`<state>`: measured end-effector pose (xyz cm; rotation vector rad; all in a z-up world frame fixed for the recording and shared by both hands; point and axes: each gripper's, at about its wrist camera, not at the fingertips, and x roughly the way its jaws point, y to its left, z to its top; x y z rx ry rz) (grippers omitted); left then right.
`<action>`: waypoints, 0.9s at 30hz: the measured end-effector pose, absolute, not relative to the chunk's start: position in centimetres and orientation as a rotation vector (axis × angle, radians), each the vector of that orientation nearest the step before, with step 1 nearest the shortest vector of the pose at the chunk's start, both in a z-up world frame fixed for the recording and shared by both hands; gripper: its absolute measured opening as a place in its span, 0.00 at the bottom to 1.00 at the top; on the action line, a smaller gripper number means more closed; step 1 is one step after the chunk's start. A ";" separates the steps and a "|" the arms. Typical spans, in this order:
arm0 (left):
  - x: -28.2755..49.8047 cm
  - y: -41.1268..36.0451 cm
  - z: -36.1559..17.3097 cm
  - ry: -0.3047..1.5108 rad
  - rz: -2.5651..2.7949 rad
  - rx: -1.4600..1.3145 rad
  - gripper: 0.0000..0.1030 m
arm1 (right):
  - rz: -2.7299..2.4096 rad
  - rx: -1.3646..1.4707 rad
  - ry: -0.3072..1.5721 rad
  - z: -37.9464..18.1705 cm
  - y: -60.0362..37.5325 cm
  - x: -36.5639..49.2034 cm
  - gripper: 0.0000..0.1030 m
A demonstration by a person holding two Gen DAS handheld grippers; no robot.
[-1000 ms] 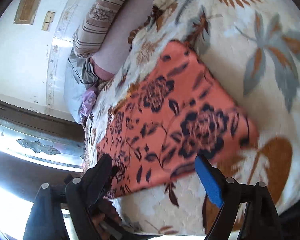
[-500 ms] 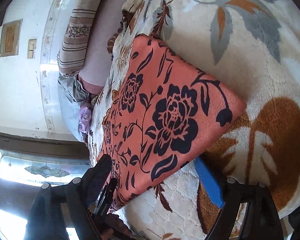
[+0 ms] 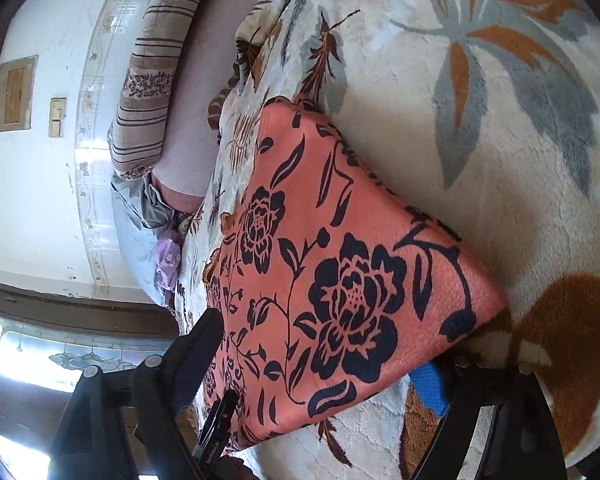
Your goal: Fold small clothes
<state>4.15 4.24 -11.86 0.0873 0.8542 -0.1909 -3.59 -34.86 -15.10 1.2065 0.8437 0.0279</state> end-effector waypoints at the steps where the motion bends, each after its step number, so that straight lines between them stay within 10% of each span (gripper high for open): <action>1: 4.1 4.2 -11.9 0.851 -0.188 0.090 0.98 | 0.031 1.173 0.857 -14.9 -34.7 -3.3 0.85; 27: 4.6 0.5 -12.5 0.876 -0.187 0.167 1.00 | 0.203 1.099 0.843 -15.5 -34.7 -4.0 0.82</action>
